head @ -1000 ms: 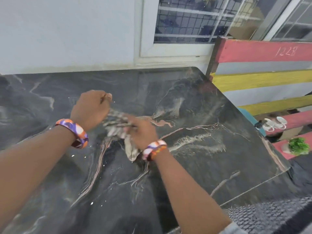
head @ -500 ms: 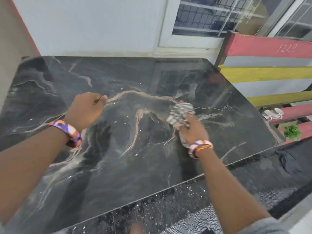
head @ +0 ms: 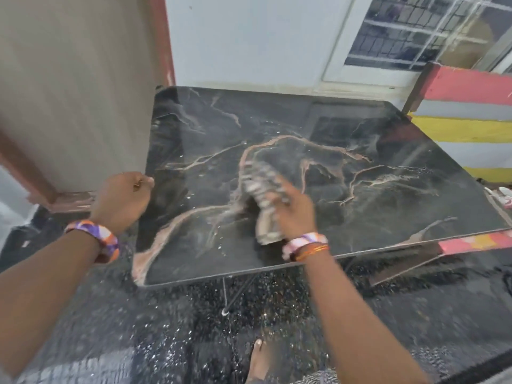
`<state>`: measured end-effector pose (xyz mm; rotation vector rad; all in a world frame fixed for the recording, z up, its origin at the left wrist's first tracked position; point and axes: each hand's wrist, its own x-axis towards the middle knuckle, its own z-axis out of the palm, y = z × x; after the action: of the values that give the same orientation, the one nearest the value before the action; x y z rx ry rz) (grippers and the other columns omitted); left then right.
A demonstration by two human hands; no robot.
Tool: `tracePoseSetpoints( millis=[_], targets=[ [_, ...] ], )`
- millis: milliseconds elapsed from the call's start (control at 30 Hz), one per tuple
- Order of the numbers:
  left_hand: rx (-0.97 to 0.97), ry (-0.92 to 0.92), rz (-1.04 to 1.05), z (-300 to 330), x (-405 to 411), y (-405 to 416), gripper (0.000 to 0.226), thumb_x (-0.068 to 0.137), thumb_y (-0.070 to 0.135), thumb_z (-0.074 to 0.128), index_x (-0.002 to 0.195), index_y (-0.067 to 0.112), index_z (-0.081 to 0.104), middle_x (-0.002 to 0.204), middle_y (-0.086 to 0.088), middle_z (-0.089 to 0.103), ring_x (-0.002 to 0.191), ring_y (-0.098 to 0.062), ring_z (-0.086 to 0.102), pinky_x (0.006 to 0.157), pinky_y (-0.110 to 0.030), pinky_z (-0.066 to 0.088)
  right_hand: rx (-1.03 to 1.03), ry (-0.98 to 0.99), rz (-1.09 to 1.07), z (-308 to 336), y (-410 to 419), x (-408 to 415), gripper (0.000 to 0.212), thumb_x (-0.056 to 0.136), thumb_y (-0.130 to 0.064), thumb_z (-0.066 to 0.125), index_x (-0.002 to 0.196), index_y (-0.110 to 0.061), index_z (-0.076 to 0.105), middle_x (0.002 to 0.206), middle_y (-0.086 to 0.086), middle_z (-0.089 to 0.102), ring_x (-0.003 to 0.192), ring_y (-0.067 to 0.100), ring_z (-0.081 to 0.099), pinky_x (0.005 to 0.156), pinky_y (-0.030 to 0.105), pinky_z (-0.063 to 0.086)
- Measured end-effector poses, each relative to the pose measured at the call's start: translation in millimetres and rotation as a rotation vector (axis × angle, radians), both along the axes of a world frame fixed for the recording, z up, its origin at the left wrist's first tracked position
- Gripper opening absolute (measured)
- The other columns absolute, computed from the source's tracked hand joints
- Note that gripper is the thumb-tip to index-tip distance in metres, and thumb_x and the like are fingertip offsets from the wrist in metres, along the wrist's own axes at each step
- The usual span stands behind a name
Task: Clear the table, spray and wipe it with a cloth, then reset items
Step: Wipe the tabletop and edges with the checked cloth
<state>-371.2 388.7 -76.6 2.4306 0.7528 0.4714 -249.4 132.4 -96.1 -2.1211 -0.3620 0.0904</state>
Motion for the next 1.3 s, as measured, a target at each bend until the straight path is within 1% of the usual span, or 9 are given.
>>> tracePoseSetpoints(
  millis=[100,300,467,600,833,933,1033,1167,1300],
  targets=[
    [-0.022,0.045,-0.022,-8,-17,0,0.030,0.093,0.019,0.046,0.063,0.016,0.048,0.064,-0.016,0.057,0.077,-0.037,0.059,0.067,-0.033,0.035,-0.353,0.045,-0.252,2,-52,18,0.046,0.091,-0.019,0.048,0.136,-0.027,0.046,0.128,0.015,0.059,0.109,0.034,0.058,0.093,0.039,0.044],
    [-0.012,0.107,-0.035,-9,-45,4,0.037,0.091,0.014,0.047,0.055,0.013,0.049,0.060,-0.014,0.053,0.069,-0.033,0.054,0.065,-0.031,0.030,-0.655,-0.195,-0.001,-6,7,-54,0.054,0.093,-0.020,0.043,0.145,-0.019,0.027,0.144,0.014,0.039,0.121,0.033,0.046,0.097,0.040,0.042],
    [-0.080,0.168,0.038,-11,-65,26,0.032,0.093,0.018,0.048,0.070,-0.002,0.058,0.071,-0.019,0.060,0.083,-0.038,0.061,0.068,-0.034,0.035,-0.435,-0.301,0.274,-16,94,-166,0.065,0.084,-0.002,0.052,0.142,-0.024,0.033,0.136,0.018,0.048,0.116,0.037,0.050,0.097,0.046,0.046],
    [-0.669,0.036,0.140,-10,-75,44,0.016,0.091,0.016,0.054,0.078,0.010,0.061,0.097,-0.013,0.065,0.100,-0.033,0.061,0.079,-0.037,0.046,-0.193,-0.463,0.546,-20,116,-205,0.051,0.079,-0.011,0.059,0.128,-0.026,0.050,0.119,0.007,0.064,0.107,0.023,0.061,0.091,0.038,0.053],
    [-0.918,0.084,0.085,-12,-77,33,0.012,0.094,0.018,0.048,0.091,0.015,0.059,0.107,-0.007,0.060,0.095,-0.022,0.058,0.088,-0.037,0.045,0.018,-0.537,0.042,-26,41,-150,0.048,0.082,-0.022,0.037,0.128,-0.031,0.044,0.131,-0.003,0.045,0.110,0.020,0.054,0.075,0.041,0.058],
    [-0.967,0.123,0.064,-19,-73,23,0.012,0.093,0.020,0.048,0.086,0.019,0.058,0.094,0.000,0.062,0.097,-0.022,0.058,0.090,-0.038,0.044,-0.121,-0.447,-0.185,-54,-7,-116,0.042,0.092,-0.034,0.027,0.132,-0.028,0.036,0.141,0.013,0.039,0.128,0.036,0.037,0.109,0.057,0.027],
    [-0.985,0.135,0.083,-28,-68,14,0.019,0.095,0.021,0.045,0.082,0.019,0.059,0.089,0.001,0.062,0.082,-0.014,0.058,0.080,-0.034,0.047,-0.201,-0.411,-0.179,-74,-13,-115,0.042,0.097,-0.038,0.017,0.135,-0.025,0.031,0.143,0.021,0.034,0.126,0.050,0.035,0.112,0.032,0.001],
    [-1.038,0.128,0.092,-35,-69,7,0.023,0.096,0.020,0.043,0.082,0.016,0.060,0.088,-0.003,0.063,0.079,-0.016,0.058,0.072,-0.030,0.047,-0.184,-0.481,-0.134,-75,35,-152,0.055,0.078,-0.016,0.032,0.132,-0.022,0.034,0.141,0.008,0.026,0.123,0.046,0.038,0.099,0.048,0.039],
    [-1.175,0.095,0.107,-40,-75,10,0.030,0.098,0.026,0.037,0.086,0.011,0.061,0.091,-0.006,0.062,0.083,-0.018,0.058,0.080,-0.034,0.046,-0.146,-0.645,-0.034,-89,89,-187,0.055,0.067,-0.016,0.046,0.122,-0.020,0.041,0.129,0.008,0.035,0.117,0.028,0.036,0.110,0.046,0.022]
  ],
)
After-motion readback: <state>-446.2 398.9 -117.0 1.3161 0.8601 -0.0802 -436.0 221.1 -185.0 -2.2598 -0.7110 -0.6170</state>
